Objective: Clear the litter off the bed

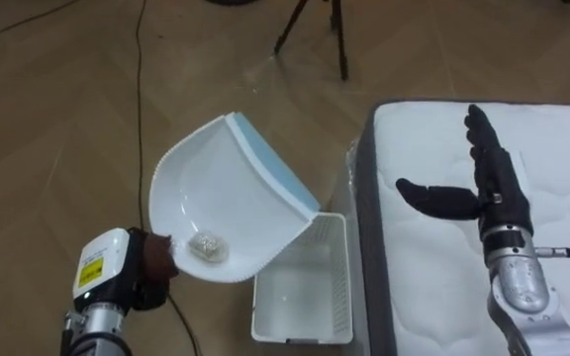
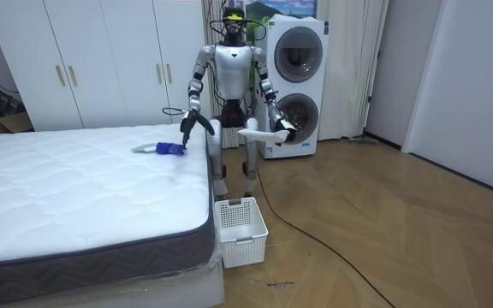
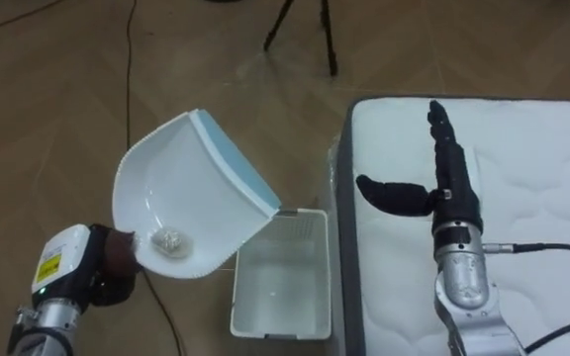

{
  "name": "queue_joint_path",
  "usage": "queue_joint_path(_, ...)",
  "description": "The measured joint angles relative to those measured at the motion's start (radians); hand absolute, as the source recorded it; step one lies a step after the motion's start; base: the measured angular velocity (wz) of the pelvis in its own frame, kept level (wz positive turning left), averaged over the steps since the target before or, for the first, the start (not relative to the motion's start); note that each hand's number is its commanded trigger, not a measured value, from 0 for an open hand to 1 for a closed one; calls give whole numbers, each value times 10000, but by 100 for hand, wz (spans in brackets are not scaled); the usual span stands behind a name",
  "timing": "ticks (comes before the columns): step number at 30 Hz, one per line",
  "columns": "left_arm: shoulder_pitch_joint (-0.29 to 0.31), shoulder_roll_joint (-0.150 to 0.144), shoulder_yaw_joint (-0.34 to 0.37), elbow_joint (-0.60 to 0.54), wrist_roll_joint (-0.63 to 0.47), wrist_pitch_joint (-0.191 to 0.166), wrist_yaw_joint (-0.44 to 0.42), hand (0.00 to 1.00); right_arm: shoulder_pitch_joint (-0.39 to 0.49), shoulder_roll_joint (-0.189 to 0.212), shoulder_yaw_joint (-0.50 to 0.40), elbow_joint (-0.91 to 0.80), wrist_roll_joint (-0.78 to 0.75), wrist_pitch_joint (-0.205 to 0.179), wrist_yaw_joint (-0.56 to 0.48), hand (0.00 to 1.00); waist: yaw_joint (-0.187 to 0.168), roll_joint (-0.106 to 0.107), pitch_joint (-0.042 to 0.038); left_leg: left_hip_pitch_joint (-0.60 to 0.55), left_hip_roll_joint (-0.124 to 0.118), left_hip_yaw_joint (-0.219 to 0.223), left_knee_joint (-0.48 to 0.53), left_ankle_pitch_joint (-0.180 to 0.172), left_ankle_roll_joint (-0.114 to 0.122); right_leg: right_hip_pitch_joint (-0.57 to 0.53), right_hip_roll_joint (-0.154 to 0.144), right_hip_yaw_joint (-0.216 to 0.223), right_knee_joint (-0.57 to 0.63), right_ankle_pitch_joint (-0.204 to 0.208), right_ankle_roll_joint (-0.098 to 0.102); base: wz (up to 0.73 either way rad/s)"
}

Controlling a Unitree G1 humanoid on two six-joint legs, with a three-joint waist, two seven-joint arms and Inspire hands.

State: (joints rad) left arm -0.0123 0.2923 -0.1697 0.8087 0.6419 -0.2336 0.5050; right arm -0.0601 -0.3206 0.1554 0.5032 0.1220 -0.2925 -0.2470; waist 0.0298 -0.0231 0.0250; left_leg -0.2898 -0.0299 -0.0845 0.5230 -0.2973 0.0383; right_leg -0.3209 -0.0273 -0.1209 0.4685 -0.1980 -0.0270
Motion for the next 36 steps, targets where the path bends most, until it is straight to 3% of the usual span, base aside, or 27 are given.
queue_joint_path(2,-21,-2,1,176,-6,43,-12,100,37,4,1,246,-191,2,-22,0,-32,-6,8,-164,-14,22,-41,-25,-29,-157,0,-56,57,-88,-23,23)
queue_joint_path(6,-333,-1,-161,919,-262,117,-20,100,31,34,205,756,-596,3,-166,0,-356,22,95,-755,-42,95,133,-45,-62,-659,-318,-586,520,-285,-74,41)
queue_joint_path(10,-546,54,-426,1302,-597,75,-77,100,15,34,226,949,-603,-8,-137,0,-373,83,148,-1205,-163,170,359,-13,-51,-1129,-555,-691,937,-412,-87,16)
queue_joint_path(12,-590,291,-710,1462,-939,89,-153,100,52,34,420,1188,-522,-9,-145,0,-592,119,161,-1380,-233,209,481,-1,-28,-1277,-742,-830,1135,-552,-58,21)
queue_joint_path(14,-644,513,-854,1461,-950,90,-263,100,62,32,560,1280,-540,-3,-157,0,-596,199,180,-1542,-252,204,566,-2,-23,-1419,-763,-845,1190,-561,-55,9)
queue_joint_path(17,-1107,782,-1022,1754,-954,92,-455,100,37,23,586,1283,-515,-7,-180,0,-659,457,239,-1916,-282,231,726,22,16,-1766,-850,-952,1378,-549,-51,12)
queue_joint_path(19,-1512,1028,-1106,1920,-867,63,-539,100,-15,0,548,1282,-623,-16,-261,0,-839,726,256,-2351,-168,693,930,57,87,-2102,-959,-1052,1583,-599,-8,28)
queue_joint_path(22,-1913,1577,-1109,2021,-870,76,-579,100,-44,-7,558,1284,-756,-12,-215,0,-841,1017,279,-2654,-186,1076,930,124,207,-2570,-1137,-921,1884,-623,18,-2)
queue_joint_path(24,-2055,1985,-1202,2070,-873,189,-645,100,-45,-61,563,1284,-773,-8,-199,0,-1101,1417,287,-2674,-264,1129,838,153,295,-2618,-1266,-946,1931,-652,69,7)
queue_joint_path(29,-2494,2333,-1347,1999,-686,649,-825,100,-214,-534,563,1253,-1374,-24,-202,0,-1255,2072,280,-2928,-503,1398,779,246,433,-3182,-1549,-659,2367,-727,185,-3)
queue_joint_path(31,-2698,2484,-1415,1894,-386,874,-861,100,-276,-670,593,1196,-1751,-62,-205,0,-1260,2140,276,-2917,-566,1664,725,263,463,-3414,-1630,-406,2614,-783,204,-16)
queue_joint_path(36,-2819,2801,-1638,1753,491,1103,-882,100,-395,-754,782,1114,-2006,-112,26,0,-1539,2229,292,-2846,-572,1821,696,263,459,-3477,-1642,-243,2746,-856,174,-8)
